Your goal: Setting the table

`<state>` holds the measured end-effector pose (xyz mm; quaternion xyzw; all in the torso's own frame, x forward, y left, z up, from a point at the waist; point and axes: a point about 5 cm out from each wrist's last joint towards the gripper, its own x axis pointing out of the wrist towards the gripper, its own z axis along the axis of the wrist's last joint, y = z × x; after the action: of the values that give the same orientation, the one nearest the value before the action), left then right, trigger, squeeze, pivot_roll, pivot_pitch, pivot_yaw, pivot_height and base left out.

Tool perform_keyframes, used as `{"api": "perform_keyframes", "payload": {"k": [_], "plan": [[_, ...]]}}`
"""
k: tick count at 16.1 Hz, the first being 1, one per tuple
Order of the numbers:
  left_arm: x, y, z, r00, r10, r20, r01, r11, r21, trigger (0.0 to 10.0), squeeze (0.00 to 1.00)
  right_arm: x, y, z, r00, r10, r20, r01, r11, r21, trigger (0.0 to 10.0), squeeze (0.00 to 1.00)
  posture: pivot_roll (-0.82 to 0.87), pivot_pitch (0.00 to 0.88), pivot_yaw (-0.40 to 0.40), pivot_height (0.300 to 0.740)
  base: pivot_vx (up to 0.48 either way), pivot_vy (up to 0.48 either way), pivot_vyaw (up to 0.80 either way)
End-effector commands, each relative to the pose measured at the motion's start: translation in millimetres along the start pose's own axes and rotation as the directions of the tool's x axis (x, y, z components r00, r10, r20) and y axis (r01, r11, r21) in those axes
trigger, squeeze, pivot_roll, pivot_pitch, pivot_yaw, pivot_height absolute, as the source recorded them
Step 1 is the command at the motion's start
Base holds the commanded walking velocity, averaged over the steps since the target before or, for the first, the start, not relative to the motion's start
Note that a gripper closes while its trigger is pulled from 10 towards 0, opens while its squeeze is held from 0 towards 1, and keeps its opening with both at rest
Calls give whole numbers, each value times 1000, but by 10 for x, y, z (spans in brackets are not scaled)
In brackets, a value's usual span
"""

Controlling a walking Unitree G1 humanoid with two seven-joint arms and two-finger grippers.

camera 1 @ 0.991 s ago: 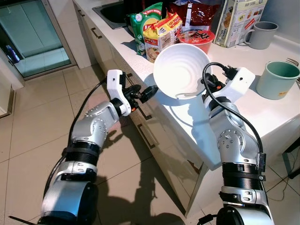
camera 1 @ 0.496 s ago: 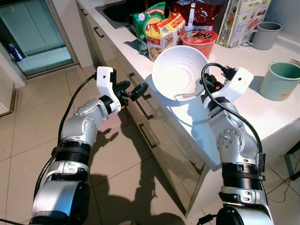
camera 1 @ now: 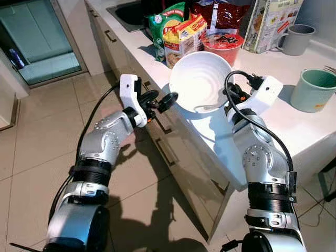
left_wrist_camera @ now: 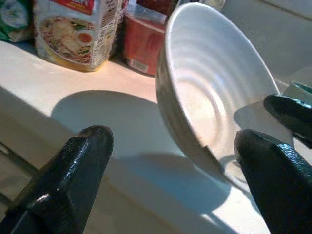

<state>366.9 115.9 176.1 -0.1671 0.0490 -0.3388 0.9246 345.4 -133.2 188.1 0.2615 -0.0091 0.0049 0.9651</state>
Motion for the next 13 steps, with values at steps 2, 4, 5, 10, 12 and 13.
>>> {"api": "perform_keyframes", "payload": {"k": [2,4,5,10,12,13], "plan": [[3,11,38,1000,14,-3,-14,999,35,10000,0,-3,104,41,999,40,18,-40,999,3,0,0,-4,0,113,740,0,0,0],[-1,37,-13,999,35,-23,-33,998,60,10000,0,-5,112,45,999,41,20,-41,999,5,0,0,-4,0,114,740,0,0,0],[1,33,-32,999,39,-31,-36,997,66,10000,0,-5,116,49,999,43,22,-43,999,6,0,0,-4,0,114,740,0,0,0],[74,-43,-57,997,48,-54,-41,992,121,10000,0,-13,180,104,997,62,40,-62,998,18,0,0,-4,0,119,740,0,0,0],[153,-142,-52,999,25,-46,-18,989,146,10000,0,-15,213,101,997,70,40,-71,997,22,0,0,-3,0,119,740,0,0,0],[169,-157,-52,999,22,-45,-15,989,150,10000,0,-15,218,99,997,72,40,-73,997,23,0,0,-3,0,120,740,0,0,0]]}}
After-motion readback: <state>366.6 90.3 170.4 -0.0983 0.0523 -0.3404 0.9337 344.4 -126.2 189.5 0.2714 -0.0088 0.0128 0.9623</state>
